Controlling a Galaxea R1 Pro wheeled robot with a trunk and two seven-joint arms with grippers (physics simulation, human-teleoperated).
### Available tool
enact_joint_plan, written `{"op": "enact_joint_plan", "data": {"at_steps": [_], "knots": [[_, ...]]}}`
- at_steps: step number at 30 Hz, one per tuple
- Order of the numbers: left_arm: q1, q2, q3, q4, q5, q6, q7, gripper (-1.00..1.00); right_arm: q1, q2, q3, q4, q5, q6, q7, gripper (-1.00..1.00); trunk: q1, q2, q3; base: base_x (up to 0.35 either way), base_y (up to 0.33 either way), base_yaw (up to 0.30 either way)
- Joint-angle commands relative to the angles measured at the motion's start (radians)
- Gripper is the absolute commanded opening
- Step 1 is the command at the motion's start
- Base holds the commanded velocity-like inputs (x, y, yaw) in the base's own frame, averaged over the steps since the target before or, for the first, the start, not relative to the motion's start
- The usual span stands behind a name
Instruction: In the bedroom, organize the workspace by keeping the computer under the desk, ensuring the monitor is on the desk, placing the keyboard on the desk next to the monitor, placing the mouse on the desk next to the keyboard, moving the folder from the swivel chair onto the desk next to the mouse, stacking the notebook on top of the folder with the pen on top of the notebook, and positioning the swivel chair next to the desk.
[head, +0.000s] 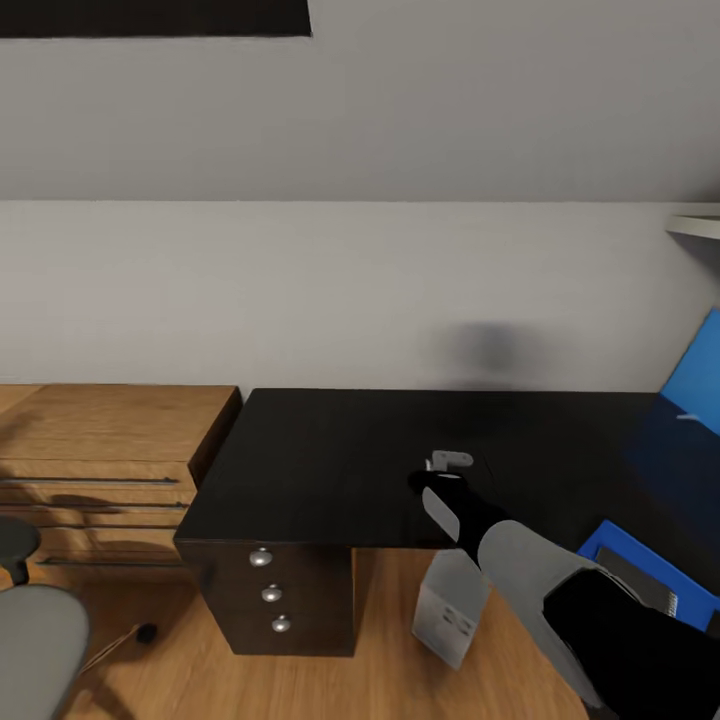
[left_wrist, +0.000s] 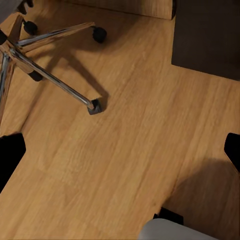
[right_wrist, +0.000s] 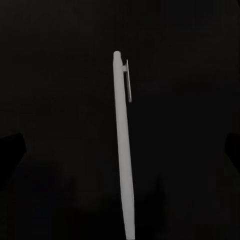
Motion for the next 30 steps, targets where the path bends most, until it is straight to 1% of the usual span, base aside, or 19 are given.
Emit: {"op": "enact_joint_plan", "data": {"at_steps": [1,18,21,24,30], "knots": [[0.000,0.000,-0.009,-0.001,0.002,0.000,0.007,1.00,0.007,0.002,0.006,0.002,-0.009,0.002,-0.004,1.00,0.001,-0.001,-0.001,0.332,0.000,0.000],[0.000,0.001,-0.009,-0.001,0.002,-0.001,0.007,1.00,0.018,-0.003,0.004,0.006,-0.009,0.007,0.002,1.00,0.001,-0.001,-0.001,0.330,0.000,0.000],[0.000,0.001,-0.009,-0.001,0.002,-0.001,0.007,1.00,0.019,-0.005,0.003,0.007,-0.009,0.014,0.003,1.00,0.001,-0.001,-0.001,0.153,0.000,0.000],[0.000,0.001,-0.009,-0.001,0.002,-0.001,0.007,1.00,0.019,-0.008,0.002,0.007,-0.010,0.041,0.004,1.00,0.001,-0.001,-0.001,0.059,0.000,0.000],[0.000,0.000,-0.010,-0.001,0.001,-0.001,0.008,1.00,0.019,-0.020,0.003,0.007,-0.010,0.061,0.005,1.00,0.001,-0.001,-0.001,0.018,0.000,0.000]]}}
